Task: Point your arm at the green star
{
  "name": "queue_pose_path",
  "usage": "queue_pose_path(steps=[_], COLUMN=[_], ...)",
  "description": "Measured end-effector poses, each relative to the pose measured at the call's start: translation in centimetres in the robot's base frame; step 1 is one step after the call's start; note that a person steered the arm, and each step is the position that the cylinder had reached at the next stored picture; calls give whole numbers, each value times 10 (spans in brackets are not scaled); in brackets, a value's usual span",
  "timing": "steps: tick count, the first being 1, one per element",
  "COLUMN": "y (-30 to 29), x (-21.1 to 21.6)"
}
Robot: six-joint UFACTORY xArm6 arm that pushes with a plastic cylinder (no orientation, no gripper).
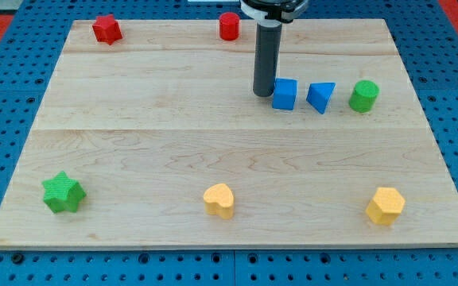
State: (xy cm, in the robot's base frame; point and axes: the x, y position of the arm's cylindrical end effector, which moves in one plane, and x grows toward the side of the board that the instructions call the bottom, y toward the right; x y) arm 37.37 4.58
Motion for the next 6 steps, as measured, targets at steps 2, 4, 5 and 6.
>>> queue_pose_path(steps=[2, 4, 5, 6], y=[-121, -210, -270, -275], x=[113, 207, 221, 180])
